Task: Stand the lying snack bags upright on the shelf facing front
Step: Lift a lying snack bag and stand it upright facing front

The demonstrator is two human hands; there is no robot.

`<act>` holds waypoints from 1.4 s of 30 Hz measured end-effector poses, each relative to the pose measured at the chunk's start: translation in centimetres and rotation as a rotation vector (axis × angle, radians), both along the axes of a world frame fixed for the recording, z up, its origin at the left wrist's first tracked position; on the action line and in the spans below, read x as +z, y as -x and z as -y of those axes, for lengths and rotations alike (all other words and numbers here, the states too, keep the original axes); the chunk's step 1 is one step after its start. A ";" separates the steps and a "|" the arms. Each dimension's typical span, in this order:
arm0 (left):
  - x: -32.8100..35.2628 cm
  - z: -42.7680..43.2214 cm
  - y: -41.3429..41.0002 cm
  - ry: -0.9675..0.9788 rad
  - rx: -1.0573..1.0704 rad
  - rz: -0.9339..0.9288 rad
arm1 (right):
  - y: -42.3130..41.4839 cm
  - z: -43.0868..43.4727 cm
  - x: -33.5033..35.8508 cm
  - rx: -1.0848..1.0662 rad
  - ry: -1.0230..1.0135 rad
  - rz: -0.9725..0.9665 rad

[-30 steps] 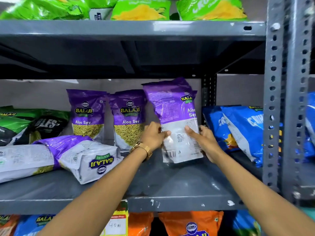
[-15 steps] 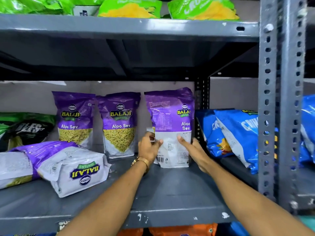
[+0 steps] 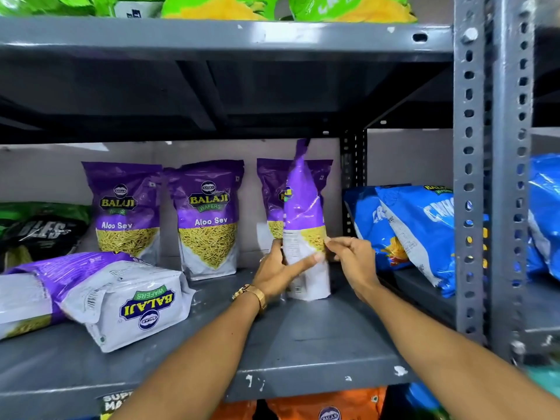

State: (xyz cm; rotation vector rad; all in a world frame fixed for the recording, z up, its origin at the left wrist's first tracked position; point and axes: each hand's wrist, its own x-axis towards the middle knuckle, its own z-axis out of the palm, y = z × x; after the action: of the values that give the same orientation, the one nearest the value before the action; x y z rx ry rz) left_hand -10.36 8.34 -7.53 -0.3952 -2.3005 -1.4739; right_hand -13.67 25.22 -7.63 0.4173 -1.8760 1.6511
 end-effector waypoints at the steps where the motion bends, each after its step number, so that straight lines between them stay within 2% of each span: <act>1: 0.0 0.2 0.4 0.028 -0.012 0.004 | 0.0 0.0 0.1 -0.034 0.031 -0.028; 5: 0.0 1.5 1.6 0.110 0.032 -0.013 | 0.5 -0.4 -0.1 -0.082 0.186 -0.004; 7: 0.0 2.3 2.0 0.013 -0.053 0.036 | 1.3 -0.4 -0.4 -0.036 0.219 0.144; 10: -0.1 3.3 2.5 -0.086 -0.104 0.074 | 2.7 -0.3 -0.6 0.015 0.098 0.397; 12: -0.4 3.6 2.7 -0.132 -0.112 0.099 | 3.4 0.1 -0.9 0.092 0.088 0.462; 14: -0.7 3.6 3.0 -0.149 -0.089 0.080 | 3.5 0.2 -1.2 0.108 0.104 0.444; 18: -0.9 3.8 3.5 -0.043 0.138 0.015 | 3.5 0.0 -1.6 0.067 -0.005 0.399; 23: -0.9 3.5 3.8 -0.081 0.189 0.043 | 3.3 -0.3 -1.7 -0.044 -0.015 0.349; 27: -0.5 3.5 3.4 -0.141 0.179 0.056 | 2.4 -0.5 -1.1 -0.129 -0.142 0.320; 31: 0.1 3.0 1.6 -0.118 0.155 0.057 | 1.0 -0.7 -0.7 -0.193 -0.230 0.316; 38: 0.0 2.7 -2.9 -0.044 0.078 -0.004 | -3.5 -1.8 -0.5 -0.245 -0.209 0.378; 42: -0.2 2.6 -5.6 -0.103 0.010 0.022 | -6.5 -2.3 -1.3 -0.269 -0.178 0.327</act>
State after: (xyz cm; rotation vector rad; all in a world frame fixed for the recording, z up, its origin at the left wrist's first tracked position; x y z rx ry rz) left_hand -4.80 5.73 -7.71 -0.3397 -2.2283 -1.5910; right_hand -7.21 27.54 -8.92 -0.0427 -2.2163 1.4418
